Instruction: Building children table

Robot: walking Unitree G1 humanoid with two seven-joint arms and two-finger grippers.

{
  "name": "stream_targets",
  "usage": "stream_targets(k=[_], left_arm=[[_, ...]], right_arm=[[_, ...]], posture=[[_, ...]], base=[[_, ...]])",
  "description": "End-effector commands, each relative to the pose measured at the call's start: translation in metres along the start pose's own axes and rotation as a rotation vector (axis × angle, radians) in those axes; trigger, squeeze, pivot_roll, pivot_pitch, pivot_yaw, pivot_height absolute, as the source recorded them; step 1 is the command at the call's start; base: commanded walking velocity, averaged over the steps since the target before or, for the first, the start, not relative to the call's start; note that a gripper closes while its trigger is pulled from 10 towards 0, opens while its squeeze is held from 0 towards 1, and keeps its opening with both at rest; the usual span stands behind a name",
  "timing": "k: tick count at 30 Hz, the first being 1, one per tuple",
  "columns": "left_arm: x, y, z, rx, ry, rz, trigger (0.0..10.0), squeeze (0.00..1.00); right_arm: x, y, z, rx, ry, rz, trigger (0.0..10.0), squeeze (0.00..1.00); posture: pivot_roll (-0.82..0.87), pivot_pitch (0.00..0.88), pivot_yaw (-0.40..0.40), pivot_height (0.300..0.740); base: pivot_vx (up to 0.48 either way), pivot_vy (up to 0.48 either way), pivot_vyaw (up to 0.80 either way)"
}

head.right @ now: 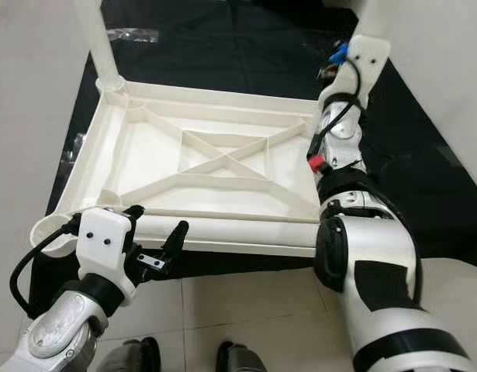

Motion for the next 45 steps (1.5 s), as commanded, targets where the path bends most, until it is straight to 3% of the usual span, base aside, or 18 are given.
stream_targets(k=[1, 3, 4, 5, 6, 11, 12, 18, 22, 26, 36, 41, 45], left_arm=[[0.007, -0.003, -0.007, 0.019, -0.013, 0.023, 10.0, 0.00], [0.010, -0.005, -0.006, 0.017, -0.017, 0.034, 10.0, 0.00], [0.014, -0.009, -0.004, 0.004, -0.044, 0.036, 10.0, 0.33], [0.016, -0.012, -0.001, -0.006, -0.063, 0.036, 10.0, 0.54], [0.019, -0.016, 0.001, -0.018, -0.066, 0.036, 10.0, 1.00], [0.022, -0.032, 0.004, -0.037, -0.178, 0.001, 10.0, 1.00], [0.020, -0.039, 0.003, -0.033, -0.205, -0.007, 10.0, 0.00], [0.012, -0.062, 0.007, -0.054, -0.247, -0.028, 10.0, 0.00], [0.010, -0.081, 0.008, -0.078, -0.325, -0.048, 10.0, 0.00], [0.009, -0.092, 0.011, -0.100, -0.368, -0.065, 10.0, 0.00], [0.005, -0.101, 0.006, -0.100, -0.389, -0.089, 10.0, 0.00], [-0.006, -0.105, -0.002, -0.095, -0.380, -0.135, 10.0, 0.00], [-0.007, -0.107, -0.005, -0.093, -0.381, -0.145, 10.0, 0.00]], right_arm=[[0.004, -0.002, 0.007, -0.003, -0.091, 0.022, 10.0, 0.00], [0.008, 0.000, 0.006, 0.006, -0.116, 0.037, 10.0, 0.00], [0.015, 0.004, 0.005, 0.028, -0.192, 0.068, 10.0, 0.00], [0.020, 0.008, 0.004, 0.042, -0.244, 0.090, 10.0, 0.00], [0.025, 0.014, 0.004, 0.043, -0.273, 0.118, 10.0, 0.00], [0.058, 0.047, -0.006, 0.082, -0.317, 0.273, 10.0, 0.00], [0.065, 0.057, -0.011, 0.116, -0.354, 0.301, 10.0, 0.00], [0.080, 0.083, -0.021, 0.197, -0.441, 0.357, 10.0, 0.00], [0.089, 0.101, -0.021, 0.260, -0.510, 0.397, 10.0, 0.00], [0.098, 0.114, -0.023, 0.293, -0.504, 0.441, 10.0, 0.00], [0.105, 0.128, -0.028, 0.328, -0.492, 0.475, 10.0, 0.00], [0.110, 0.139, -0.031, 0.355, -0.478, 0.502, 10.0, 0.00], [0.112, 0.142, -0.034, 0.366, -0.480, 0.509, 10.0, 0.00]], posture=[[0.14, 0.138, -0.133, 0.740], [0.14, 0.138, -0.133, 0.740], [0.13, 0.126, -0.133, 0.740], [0.13, 0.126, -0.133, 0.740], [0.12, 0.113, -0.125, 0.740], [0.10, 0.097, -0.121, 0.740], [0.09, 0.091, -0.120, 0.740], [0.09, 0.083, -0.120, 0.740], [0.09, 0.077, -0.120, 0.740], [0.09, 0.070, -0.118, 0.740], [0.10, 0.065, -0.110, 0.740], [0.10, 0.066, -0.110, 0.740], [0.10, 0.069, -0.109, 0.740]], base=[[0.000, 0.000, 0.00], [0.000, 0.000, 0.00], [0.000, 0.000, 0.00], [0.000, 0.000, 0.00], [0.000, 0.000, 0.00], [0.000, 0.000, 0.00], [0.000, 0.000, 0.00], [0.000, 0.000, 0.00], [0.000, 0.000, 0.00], [0.000, 0.000, 0.00], [0.000, 0.000, 0.00], [0.000, 0.000, 0.00], [0.000, 0.000, 0.00]])
Point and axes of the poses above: a point about 5 cm out from each wrist's last joint towards the gripper, its own y axis pointing back from the gripper into the wrist, its own z axis along the axis of the wrist's last joint, x = y × z, the point moved 5 cm from there along -y, pointing out of the wrist towards the gripper, and after that the axes turned 13 degrees about y, right-handed, at the moved point
